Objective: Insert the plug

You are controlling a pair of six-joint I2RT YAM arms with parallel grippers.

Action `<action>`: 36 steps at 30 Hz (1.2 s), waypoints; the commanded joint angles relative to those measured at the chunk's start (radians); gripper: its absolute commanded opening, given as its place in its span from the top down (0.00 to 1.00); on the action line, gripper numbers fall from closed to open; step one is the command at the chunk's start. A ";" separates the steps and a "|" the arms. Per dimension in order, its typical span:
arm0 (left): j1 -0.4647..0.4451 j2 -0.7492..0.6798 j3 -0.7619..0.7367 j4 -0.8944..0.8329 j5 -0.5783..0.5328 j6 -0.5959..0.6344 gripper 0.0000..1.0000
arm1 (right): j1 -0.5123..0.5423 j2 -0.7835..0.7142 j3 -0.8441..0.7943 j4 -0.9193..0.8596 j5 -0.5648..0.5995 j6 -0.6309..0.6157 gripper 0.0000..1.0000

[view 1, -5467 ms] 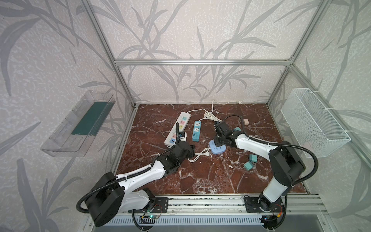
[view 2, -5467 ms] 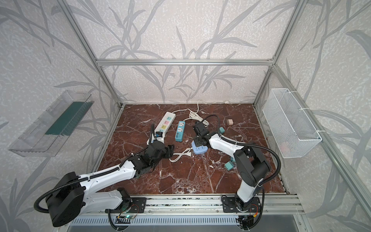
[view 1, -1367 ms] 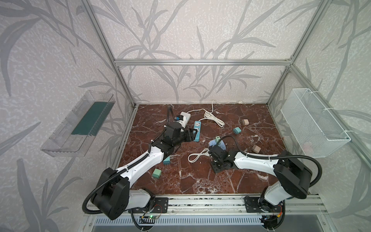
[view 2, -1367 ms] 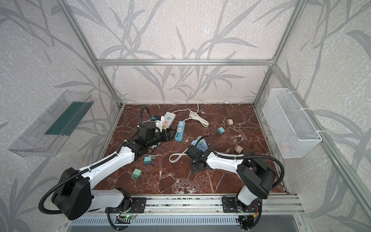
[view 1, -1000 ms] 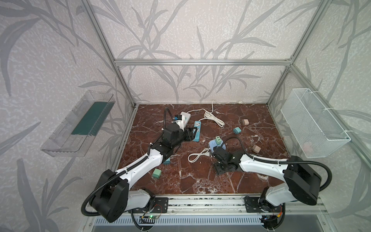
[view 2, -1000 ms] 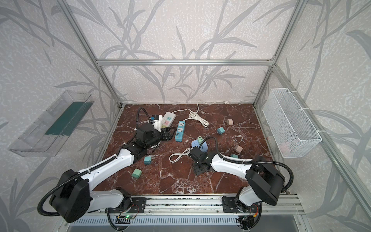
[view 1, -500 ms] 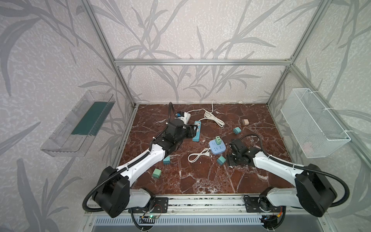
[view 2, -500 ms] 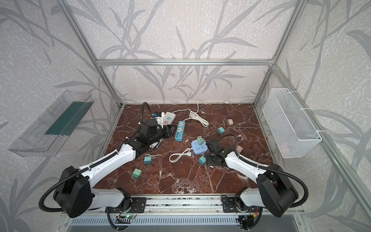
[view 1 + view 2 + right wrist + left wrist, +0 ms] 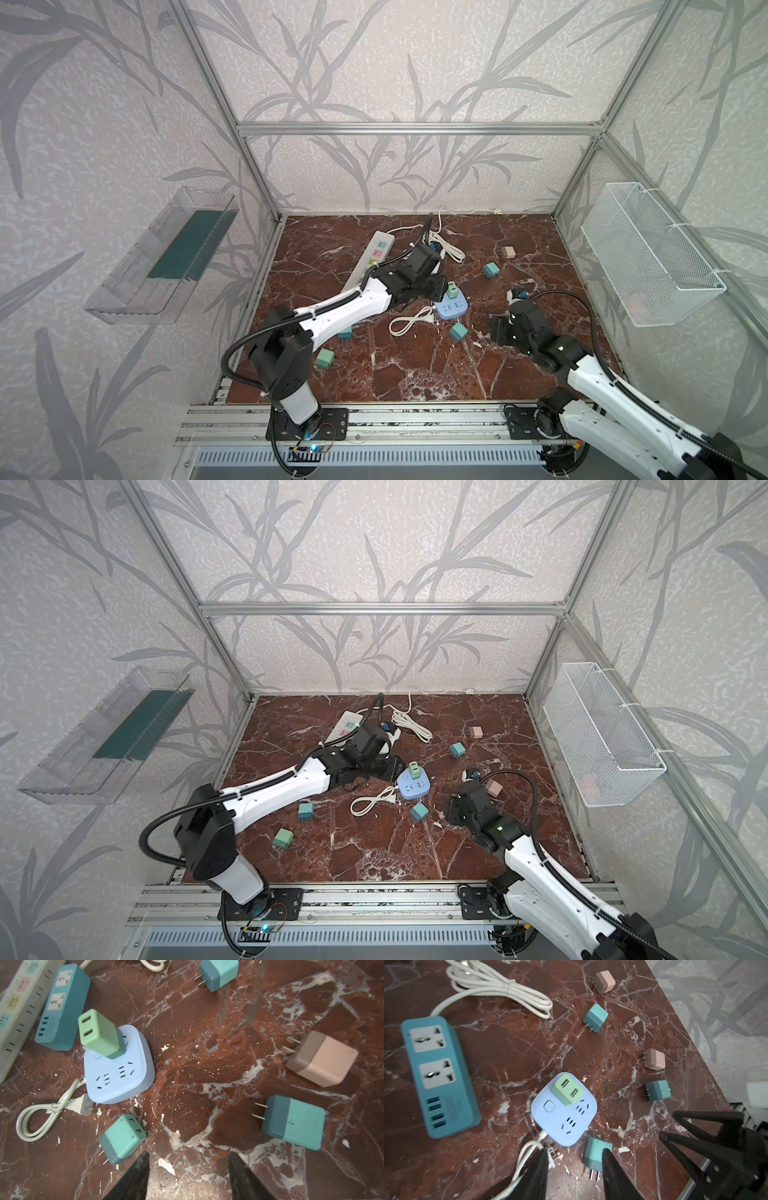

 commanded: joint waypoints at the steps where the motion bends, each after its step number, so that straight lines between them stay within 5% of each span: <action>1: -0.056 0.107 0.136 -0.298 0.007 0.088 0.61 | -0.020 -0.062 -0.015 -0.014 0.086 0.034 0.33; 7: -0.153 0.216 0.272 -0.426 -0.095 0.161 0.54 | -0.069 -0.103 -0.025 -0.059 0.074 0.010 0.19; 18: -0.236 0.373 0.391 -0.568 -0.125 0.216 0.46 | -0.204 -0.043 0.001 -0.050 -0.104 -0.023 0.18; 24: -0.236 0.437 0.436 -0.567 -0.116 0.221 0.29 | -0.216 -0.041 0.020 -0.065 -0.133 -0.047 0.16; 36: -0.237 0.535 0.482 -0.566 -0.169 0.199 0.39 | -0.217 -0.169 0.022 -0.176 -0.156 -0.037 0.22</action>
